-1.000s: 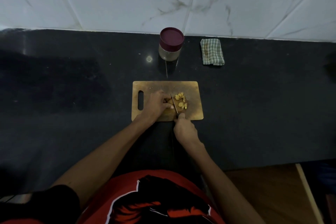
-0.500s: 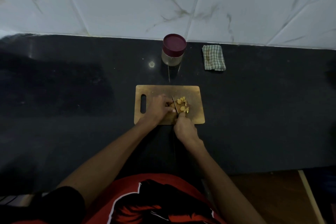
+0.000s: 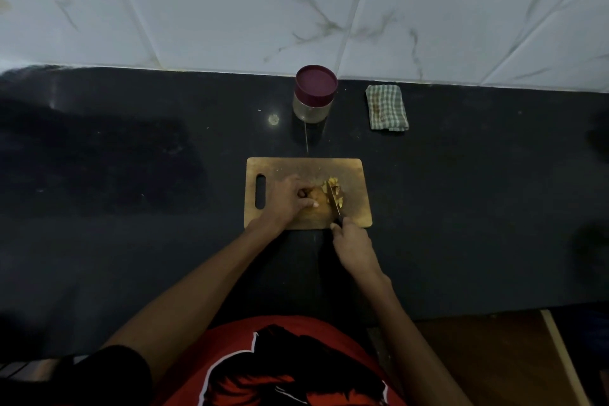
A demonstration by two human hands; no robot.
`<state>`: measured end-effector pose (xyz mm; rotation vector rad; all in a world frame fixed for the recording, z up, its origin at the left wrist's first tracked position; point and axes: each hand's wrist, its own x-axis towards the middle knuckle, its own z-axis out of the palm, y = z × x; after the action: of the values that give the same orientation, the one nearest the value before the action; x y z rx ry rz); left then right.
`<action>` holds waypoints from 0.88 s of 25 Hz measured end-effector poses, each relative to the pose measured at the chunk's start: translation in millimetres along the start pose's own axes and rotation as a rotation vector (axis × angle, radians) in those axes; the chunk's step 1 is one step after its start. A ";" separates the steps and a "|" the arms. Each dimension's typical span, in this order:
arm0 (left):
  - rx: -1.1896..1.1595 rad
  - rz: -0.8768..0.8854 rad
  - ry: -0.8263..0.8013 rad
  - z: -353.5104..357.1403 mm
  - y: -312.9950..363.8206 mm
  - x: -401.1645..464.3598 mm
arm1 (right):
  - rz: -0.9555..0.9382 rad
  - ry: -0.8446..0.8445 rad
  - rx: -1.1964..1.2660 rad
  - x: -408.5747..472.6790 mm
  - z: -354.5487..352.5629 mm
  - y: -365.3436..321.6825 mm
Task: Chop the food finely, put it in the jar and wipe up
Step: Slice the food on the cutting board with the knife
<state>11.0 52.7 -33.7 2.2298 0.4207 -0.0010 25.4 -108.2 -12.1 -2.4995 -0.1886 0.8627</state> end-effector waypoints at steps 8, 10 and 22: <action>-0.048 -0.016 0.024 0.7 -1.4 0.1 | -0.077 -0.008 -0.017 -4.7 3.6 -7.2; -0.051 -0.019 0.019 1.4 -2.9 1.2 | -0.079 -0.011 -0.020 -4.7 4.5 -9.3; -0.073 -0.019 -0.011 -1.2 -1.7 1.3 | -0.083 -0.005 -0.118 -4.6 7.4 -14.9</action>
<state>11.5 55.1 -34.4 2.1531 0.4297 -0.0076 17.7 -93.5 -7.4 -2.5786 -0.3520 0.8460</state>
